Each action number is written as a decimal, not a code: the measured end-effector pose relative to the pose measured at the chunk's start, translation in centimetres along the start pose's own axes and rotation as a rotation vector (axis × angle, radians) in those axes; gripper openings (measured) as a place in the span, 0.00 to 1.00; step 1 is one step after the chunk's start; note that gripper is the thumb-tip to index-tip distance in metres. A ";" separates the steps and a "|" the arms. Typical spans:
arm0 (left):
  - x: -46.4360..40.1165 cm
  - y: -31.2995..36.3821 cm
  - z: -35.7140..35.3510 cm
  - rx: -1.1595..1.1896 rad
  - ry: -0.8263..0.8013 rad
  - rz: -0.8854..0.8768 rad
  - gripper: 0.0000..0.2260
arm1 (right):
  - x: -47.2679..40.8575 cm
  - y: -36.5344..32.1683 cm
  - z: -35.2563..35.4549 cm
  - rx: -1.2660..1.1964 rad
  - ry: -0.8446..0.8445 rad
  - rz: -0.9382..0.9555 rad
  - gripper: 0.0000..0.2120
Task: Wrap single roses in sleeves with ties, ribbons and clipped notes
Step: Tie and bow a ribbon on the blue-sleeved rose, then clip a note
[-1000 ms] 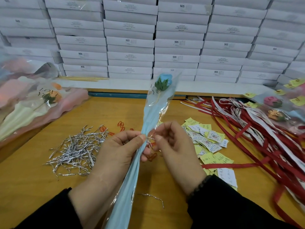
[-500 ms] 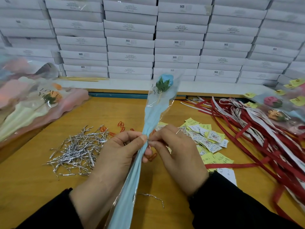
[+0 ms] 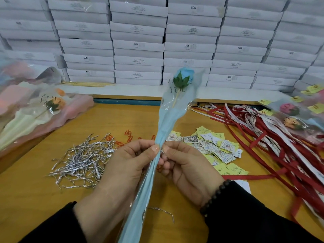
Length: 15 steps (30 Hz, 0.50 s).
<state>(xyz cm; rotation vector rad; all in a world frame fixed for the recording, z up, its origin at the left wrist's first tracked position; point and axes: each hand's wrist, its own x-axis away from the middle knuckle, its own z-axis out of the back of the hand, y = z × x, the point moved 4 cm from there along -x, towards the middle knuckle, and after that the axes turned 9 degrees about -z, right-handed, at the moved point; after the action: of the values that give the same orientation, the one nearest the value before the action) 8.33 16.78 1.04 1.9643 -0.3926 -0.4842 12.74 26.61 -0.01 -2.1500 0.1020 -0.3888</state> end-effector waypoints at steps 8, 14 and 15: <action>-0.2 -0.1 0.6 -0.039 0.058 -0.015 0.08 | 0.8 -0.6 -0.3 0.459 0.151 0.365 0.07; -0.3 -0.3 1.0 -0.067 0.080 -0.016 0.08 | 1.2 -0.7 -0.7 0.525 0.142 0.428 0.08; -0.3 -0.3 1.0 -0.068 0.078 -0.015 0.07 | 1.3 -0.6 -0.8 0.559 0.148 0.436 0.09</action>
<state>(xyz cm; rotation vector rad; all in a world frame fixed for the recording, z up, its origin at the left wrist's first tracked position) 7.61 16.33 0.41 1.9152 -0.3085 -0.4238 13.64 26.10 1.21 -1.4945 0.4788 -0.2772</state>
